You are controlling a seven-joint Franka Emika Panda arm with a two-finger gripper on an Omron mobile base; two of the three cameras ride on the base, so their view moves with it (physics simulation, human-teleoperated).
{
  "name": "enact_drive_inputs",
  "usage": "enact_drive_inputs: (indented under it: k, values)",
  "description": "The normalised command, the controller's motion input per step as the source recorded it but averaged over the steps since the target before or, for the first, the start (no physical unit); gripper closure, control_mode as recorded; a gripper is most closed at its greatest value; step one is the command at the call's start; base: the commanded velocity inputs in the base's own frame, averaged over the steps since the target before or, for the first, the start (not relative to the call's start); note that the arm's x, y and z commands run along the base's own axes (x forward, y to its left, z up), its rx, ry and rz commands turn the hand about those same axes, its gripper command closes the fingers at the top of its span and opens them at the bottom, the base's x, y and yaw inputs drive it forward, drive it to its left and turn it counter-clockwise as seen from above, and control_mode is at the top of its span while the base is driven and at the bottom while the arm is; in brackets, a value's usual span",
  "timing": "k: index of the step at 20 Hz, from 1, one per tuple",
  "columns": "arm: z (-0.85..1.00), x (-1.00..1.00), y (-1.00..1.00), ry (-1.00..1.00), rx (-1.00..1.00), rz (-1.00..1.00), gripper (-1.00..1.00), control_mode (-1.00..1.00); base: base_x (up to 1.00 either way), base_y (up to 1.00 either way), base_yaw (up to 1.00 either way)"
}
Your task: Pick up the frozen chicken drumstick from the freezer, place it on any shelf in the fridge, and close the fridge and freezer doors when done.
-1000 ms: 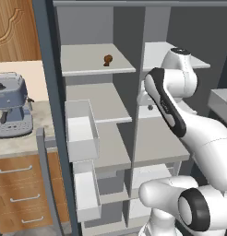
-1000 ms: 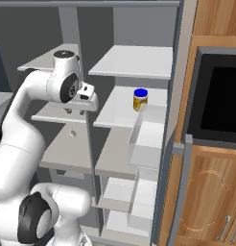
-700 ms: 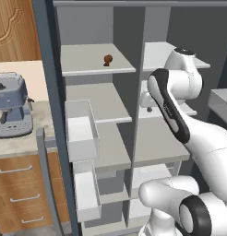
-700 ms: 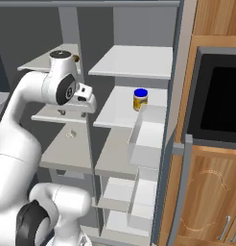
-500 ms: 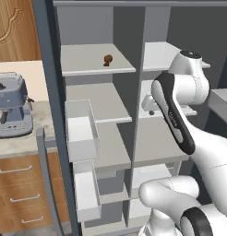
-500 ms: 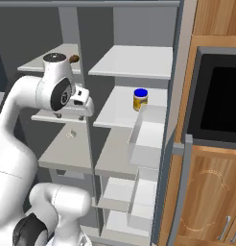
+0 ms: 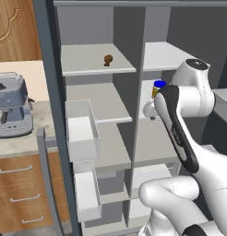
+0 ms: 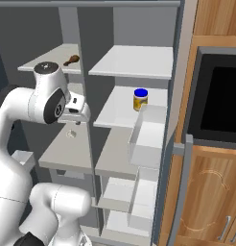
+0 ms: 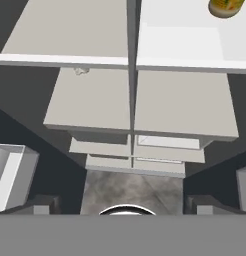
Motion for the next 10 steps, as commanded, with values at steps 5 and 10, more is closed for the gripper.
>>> enact_drive_inputs:
  k: [5, 10]
  values:
    - [0.0, 0.0, 0.0, 0.0, 0.0, 0.0, -1.0, 1.0, 0.0, 0.37, 0.0]
    - [0.0, 0.0, 0.0, 0.0, 0.0, 0.0, -1.0, 1.0, 0.0, 0.3, 0.0]
